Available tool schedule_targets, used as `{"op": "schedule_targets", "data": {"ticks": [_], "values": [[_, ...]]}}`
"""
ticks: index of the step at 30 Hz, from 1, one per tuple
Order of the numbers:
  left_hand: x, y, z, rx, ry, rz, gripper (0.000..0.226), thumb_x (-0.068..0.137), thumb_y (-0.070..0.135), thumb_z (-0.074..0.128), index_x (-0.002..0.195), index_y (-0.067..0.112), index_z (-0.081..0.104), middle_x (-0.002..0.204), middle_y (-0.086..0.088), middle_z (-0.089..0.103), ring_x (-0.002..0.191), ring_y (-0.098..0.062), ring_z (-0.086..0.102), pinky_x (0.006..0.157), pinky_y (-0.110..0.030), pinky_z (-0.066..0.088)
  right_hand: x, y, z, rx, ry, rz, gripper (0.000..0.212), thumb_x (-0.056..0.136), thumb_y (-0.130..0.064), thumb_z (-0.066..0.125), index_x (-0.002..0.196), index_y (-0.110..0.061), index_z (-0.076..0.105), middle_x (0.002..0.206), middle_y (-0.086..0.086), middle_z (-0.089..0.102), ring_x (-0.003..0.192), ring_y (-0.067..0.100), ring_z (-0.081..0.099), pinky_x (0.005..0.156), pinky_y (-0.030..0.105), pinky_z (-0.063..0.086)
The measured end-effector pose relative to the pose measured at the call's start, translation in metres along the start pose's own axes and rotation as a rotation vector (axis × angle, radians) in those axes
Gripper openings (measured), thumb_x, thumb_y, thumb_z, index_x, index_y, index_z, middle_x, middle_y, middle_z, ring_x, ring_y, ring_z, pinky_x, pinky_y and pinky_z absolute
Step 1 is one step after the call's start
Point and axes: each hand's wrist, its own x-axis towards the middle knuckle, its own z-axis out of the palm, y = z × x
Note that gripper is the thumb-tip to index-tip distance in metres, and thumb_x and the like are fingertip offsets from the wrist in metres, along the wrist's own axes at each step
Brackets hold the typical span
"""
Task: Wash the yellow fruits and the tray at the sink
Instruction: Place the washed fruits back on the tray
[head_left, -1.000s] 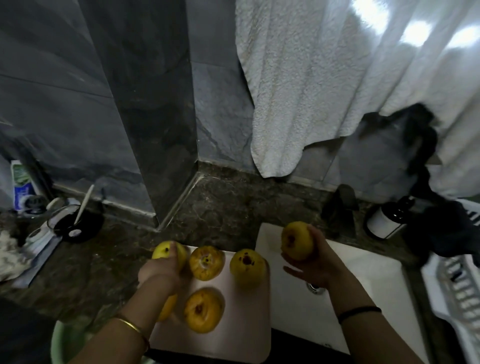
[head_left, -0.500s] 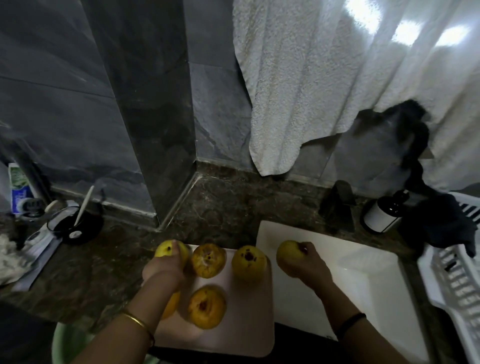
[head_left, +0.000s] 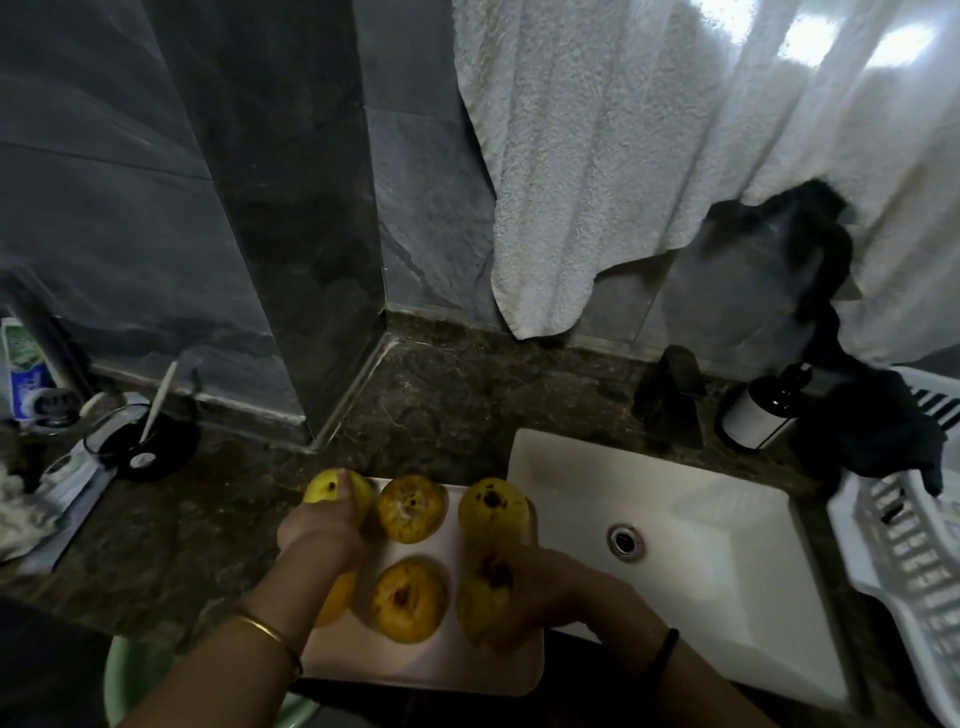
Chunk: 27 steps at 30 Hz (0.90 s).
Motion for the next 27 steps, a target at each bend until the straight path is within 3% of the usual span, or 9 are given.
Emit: {"op": "schedule_targets", "data": {"ticks": [6,12,16,20,22,24,27], "values": [[-0.002,0.000,-0.001,-0.004,-0.006,-0.003,0.103,0.085,0.050,0.059,0.148,0.032,-0.020,0.144,-0.011,0.041,0.129,-0.027,0.046,0.093,-0.033,0.045,0.012,0.010,0.029,-0.283,0.211,-0.026,0.079,0.068,-0.042,0.080,0.131,-0.019,0.038,0.132,0.003,0.046,0.107,0.032,0.056,0.074,0.030,0.037],[0.004,-0.001,0.004,-0.024,0.013,-0.007,0.098,0.087,0.051,0.056,0.149,0.033,-0.018,0.141,-0.010,0.044,0.126,-0.027,0.048,0.090,-0.032,0.046,0.017,0.022,0.038,-0.282,0.284,-0.027,0.080,0.069,-0.048,0.077,0.129,-0.014,0.037,0.129,0.007,0.046,0.104,0.032,0.056,0.069,0.029,0.033],[0.002,0.001,0.002,-0.004,-0.003,-0.012,0.099,0.088,0.043,0.058,0.149,0.032,-0.019,0.143,-0.012,0.042,0.127,-0.027,0.047,0.092,-0.032,0.046,0.018,0.026,0.046,-0.284,0.329,-0.018,0.083,0.066,-0.056,0.075,0.126,-0.020,0.030,0.128,0.006,0.045,0.102,0.034,0.057,0.067,0.033,0.033],[0.004,0.002,0.002,0.001,-0.020,-0.020,0.101,0.086,0.041,0.060,0.149,0.032,-0.019,0.144,-0.012,0.040,0.128,-0.027,0.046,0.092,-0.032,0.046,0.019,0.027,0.048,-0.271,0.327,0.017,0.085,0.064,-0.063,0.073,0.127,-0.018,0.037,0.130,0.004,0.042,0.104,0.033,0.057,0.069,0.035,0.038],[0.005,0.002,0.003,-0.005,-0.015,-0.021,0.102,0.086,0.043,0.060,0.149,0.033,-0.019,0.144,-0.012,0.041,0.127,-0.027,0.047,0.092,-0.032,0.046,0.020,0.026,0.041,-0.253,0.275,0.046,0.085,0.065,-0.075,0.064,0.125,-0.020,0.038,0.127,0.002,0.046,0.105,0.027,0.057,0.070,0.031,0.037],[0.006,0.001,0.004,-0.019,-0.013,-0.027,0.103,0.085,0.045,0.061,0.148,0.033,-0.020,0.143,-0.012,0.041,0.127,-0.028,0.047,0.092,-0.033,0.047,0.019,0.023,0.034,-0.242,0.241,0.063,0.093,0.060,-0.090,0.041,0.124,-0.022,0.042,0.125,0.000,0.050,0.106,0.023,0.056,0.076,0.032,0.040],[0.011,0.000,0.008,-0.046,-0.012,-0.035,0.104,0.083,0.049,0.061,0.147,0.035,-0.020,0.144,-0.012,0.040,0.128,-0.029,0.046,0.093,-0.036,0.046,0.015,0.024,0.024,-0.149,0.352,0.075,0.099,0.056,-0.094,0.015,0.117,-0.025,0.052,0.115,-0.001,0.059,0.103,0.019,0.058,0.080,0.031,0.042]]}}
